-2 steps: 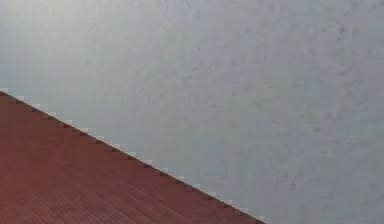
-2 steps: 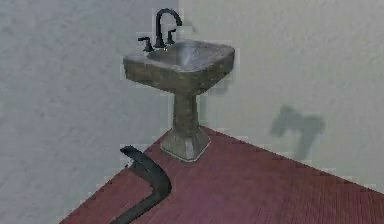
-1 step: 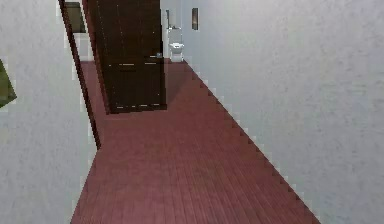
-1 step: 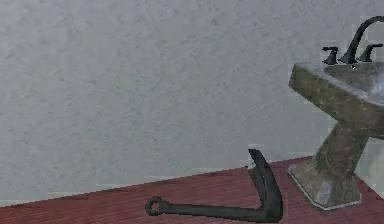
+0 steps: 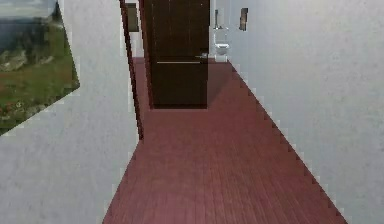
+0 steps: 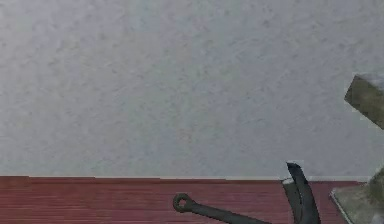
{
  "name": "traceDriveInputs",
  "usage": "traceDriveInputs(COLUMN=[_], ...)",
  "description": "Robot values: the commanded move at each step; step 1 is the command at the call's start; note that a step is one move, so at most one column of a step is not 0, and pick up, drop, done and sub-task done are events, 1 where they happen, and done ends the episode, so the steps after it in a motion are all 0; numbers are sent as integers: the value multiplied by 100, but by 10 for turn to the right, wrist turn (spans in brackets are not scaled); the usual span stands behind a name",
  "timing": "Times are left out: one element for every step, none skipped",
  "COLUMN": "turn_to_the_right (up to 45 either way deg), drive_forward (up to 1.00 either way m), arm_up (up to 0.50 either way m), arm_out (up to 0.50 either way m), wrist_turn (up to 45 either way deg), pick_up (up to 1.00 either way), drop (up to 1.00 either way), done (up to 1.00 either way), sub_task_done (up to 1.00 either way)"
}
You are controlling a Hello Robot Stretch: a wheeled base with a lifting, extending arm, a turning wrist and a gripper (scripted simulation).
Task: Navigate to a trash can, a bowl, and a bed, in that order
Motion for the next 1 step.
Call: traceDriveInputs(turn_to_the_right=[0], drive_forward=[100], arm_up=[0], arm_out=[0], wrist_turn=[0], pick_up=[0], drop=[0], done=[0], sub_task_done=[0])
